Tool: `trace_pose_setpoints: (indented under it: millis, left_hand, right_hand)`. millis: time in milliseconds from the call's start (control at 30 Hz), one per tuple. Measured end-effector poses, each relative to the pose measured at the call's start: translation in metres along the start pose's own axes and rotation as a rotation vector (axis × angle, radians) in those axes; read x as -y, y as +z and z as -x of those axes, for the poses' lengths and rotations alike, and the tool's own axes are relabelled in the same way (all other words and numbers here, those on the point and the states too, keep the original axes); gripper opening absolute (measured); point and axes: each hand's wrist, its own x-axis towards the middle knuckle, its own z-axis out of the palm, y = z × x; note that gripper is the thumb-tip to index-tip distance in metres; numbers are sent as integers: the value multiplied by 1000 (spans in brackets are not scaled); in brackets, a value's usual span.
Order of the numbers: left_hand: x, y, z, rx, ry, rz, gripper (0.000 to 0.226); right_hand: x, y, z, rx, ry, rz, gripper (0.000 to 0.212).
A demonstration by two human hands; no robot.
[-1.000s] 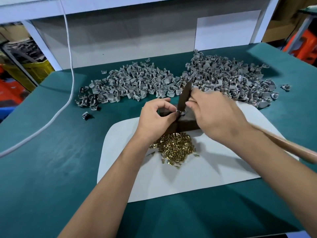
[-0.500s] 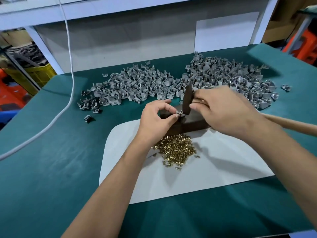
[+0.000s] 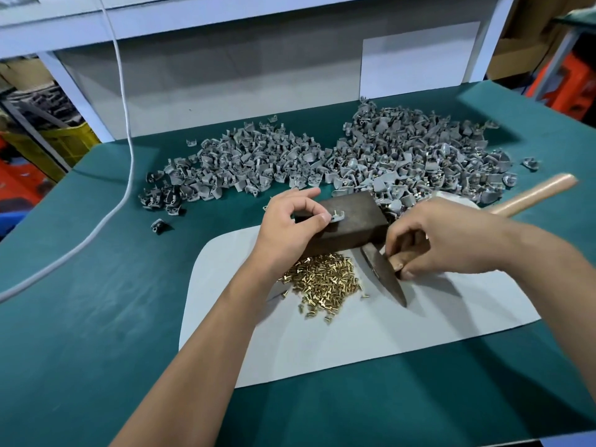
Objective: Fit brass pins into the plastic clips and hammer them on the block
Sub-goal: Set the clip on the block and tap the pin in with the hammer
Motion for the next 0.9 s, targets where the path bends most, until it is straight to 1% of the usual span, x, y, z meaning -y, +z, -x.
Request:
trace_pose_setpoints:
  millis: [67, 133, 200, 267, 300, 367, 433, 467, 567, 733, 800, 900]
  left_hand:
    - [0, 0, -1, 6, 7, -3, 15]
    - [0, 0, -1, 13, 18, -10, 15]
    - [0, 0, 0, 11, 40, -34, 18]
    - [0, -1, 0, -16, 88, -120, 19]
    - [0, -1, 0, -35, 128, -170, 19]
    - [0, -1, 0, -68, 199, -213, 17]
    - [-1, 0, 1, -83, 237, -198, 16]
    - [-2, 0, 2, -87, 246, -185, 16]
    - [-2, -1, 3, -99, 269, -153, 16]
    - [-3, -1, 0, -142, 273, -219, 17]
    - [-3, -1, -1, -177, 287, -226, 16]
    - [-4, 0, -1, -208, 312, -265, 18]
  right_hand:
    - [-5, -1, 0, -16, 6, 22, 25]
    - [-9, -5, 2, -5, -9, -7, 22]
    - [-12, -13, 5, 27, -46, -114, 16]
    - [-9, -21, 6, -2, -90, -216, 6]
    - [-7, -23, 5, -62, -109, -248, 10]
    - [2, -20, -3, -253, -126, -210, 23]
    - [16, -12, -12, -412, -115, -131, 24]
    - [22, -8, -15, -445, -107, -125, 24]
    - [29, -1, -23, -429, -82, -107, 27]
    - [27, 5, -28, -429, -21, -70, 32]
    - [25, 6, -28, -452, 6, -95, 33]
    - [25, 4, -26, -543, 8, -60, 30]
